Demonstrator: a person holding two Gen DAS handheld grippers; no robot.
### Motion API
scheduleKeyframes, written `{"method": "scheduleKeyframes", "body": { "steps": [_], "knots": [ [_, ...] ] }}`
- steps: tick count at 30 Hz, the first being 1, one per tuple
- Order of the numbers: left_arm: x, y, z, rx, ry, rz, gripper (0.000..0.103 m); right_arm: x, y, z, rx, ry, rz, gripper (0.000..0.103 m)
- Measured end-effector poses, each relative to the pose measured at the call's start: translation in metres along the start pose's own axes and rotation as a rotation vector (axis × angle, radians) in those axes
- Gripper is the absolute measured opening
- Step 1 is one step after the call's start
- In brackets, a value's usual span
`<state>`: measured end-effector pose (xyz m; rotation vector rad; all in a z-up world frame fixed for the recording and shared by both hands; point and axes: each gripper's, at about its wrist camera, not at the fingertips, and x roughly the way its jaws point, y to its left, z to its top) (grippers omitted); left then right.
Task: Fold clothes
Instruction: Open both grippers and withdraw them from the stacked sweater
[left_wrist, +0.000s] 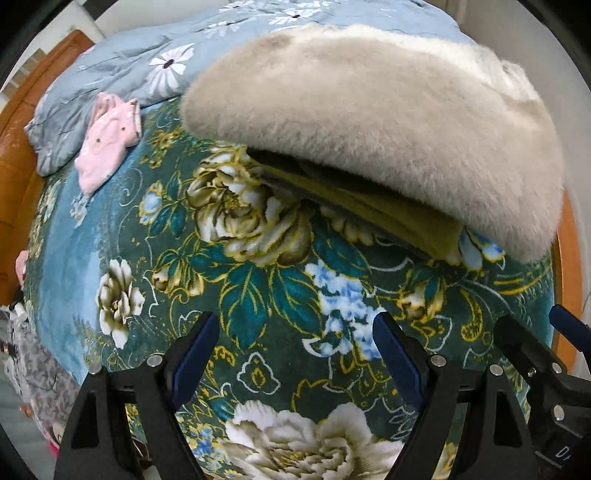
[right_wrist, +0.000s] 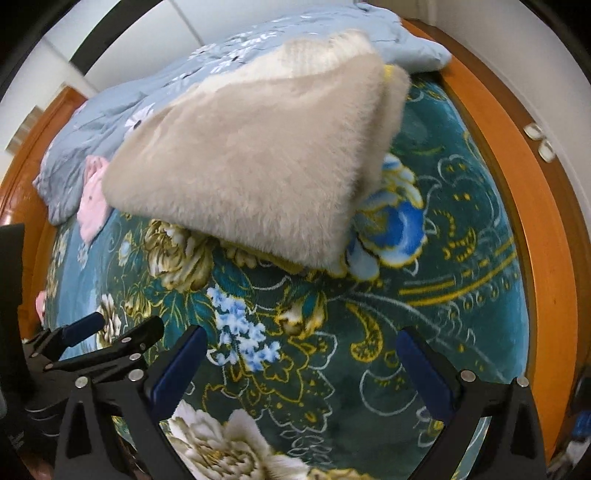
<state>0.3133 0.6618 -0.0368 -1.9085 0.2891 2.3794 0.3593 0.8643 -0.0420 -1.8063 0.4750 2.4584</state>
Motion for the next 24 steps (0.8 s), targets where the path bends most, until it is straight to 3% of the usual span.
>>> {"method": "scheduleKeyframes", "body": {
  "steps": [8, 24],
  "knots": [
    [0.0041, 0.0026, 0.0036, -0.036, 0.007, -0.007, 0.086, 0.0080, 0.0043, 0.0050, -0.062, 0.015, 0.006, 0.103],
    [0.0069, 0.0059, 0.0042, -0.040, 0.015, -0.022, 0.086, 0.0089, 0.0058, 0.0106, -0.065, 0.014, 0.003, 0.103]
  ]
}}
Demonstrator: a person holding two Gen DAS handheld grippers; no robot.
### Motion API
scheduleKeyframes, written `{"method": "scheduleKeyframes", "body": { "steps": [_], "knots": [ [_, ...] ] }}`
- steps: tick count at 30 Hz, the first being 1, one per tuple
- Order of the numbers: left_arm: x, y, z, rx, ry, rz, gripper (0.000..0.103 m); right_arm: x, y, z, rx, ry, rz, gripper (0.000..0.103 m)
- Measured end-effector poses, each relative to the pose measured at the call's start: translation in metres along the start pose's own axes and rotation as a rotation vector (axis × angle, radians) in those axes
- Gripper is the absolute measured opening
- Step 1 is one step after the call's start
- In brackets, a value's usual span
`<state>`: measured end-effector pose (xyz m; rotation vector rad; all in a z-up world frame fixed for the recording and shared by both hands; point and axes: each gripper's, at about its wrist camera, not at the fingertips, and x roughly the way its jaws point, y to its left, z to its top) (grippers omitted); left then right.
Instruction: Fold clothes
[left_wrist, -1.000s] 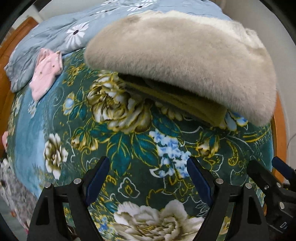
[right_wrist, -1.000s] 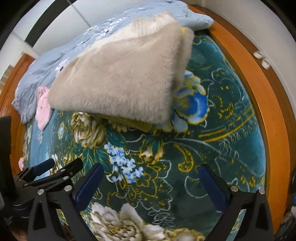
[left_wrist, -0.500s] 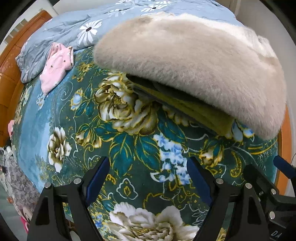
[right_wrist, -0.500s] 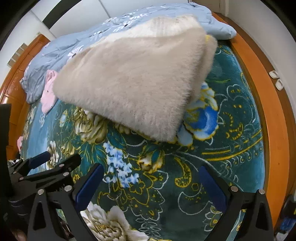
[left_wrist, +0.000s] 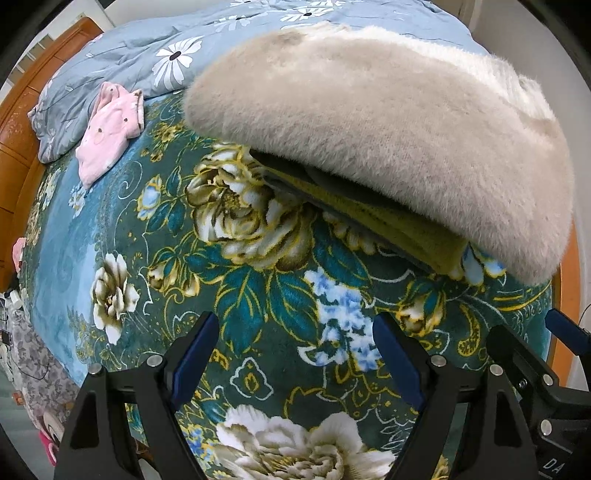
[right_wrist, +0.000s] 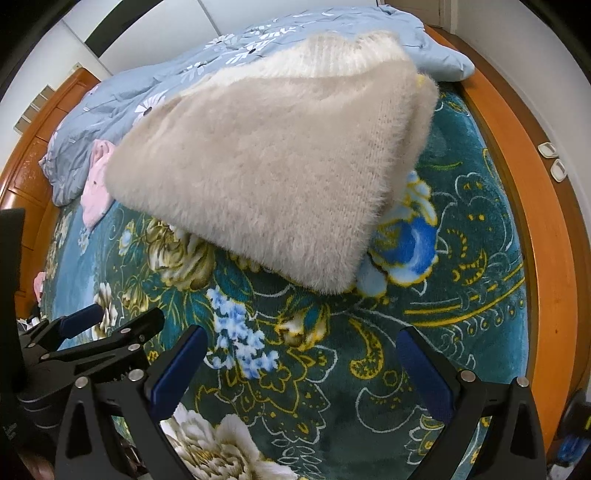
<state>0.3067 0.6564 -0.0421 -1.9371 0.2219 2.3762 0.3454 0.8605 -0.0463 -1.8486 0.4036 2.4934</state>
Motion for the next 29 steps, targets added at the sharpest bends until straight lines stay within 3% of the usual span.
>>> {"method": "scheduleKeyframes", "body": {
  "steps": [29],
  "knots": [
    [-0.0046, -0.0018, 0.0087, 0.010, -0.009, -0.019, 0.086, -0.0051, -0.0035, 0.0020, 0.007, -0.008, -0.005, 0.103]
  ]
}}
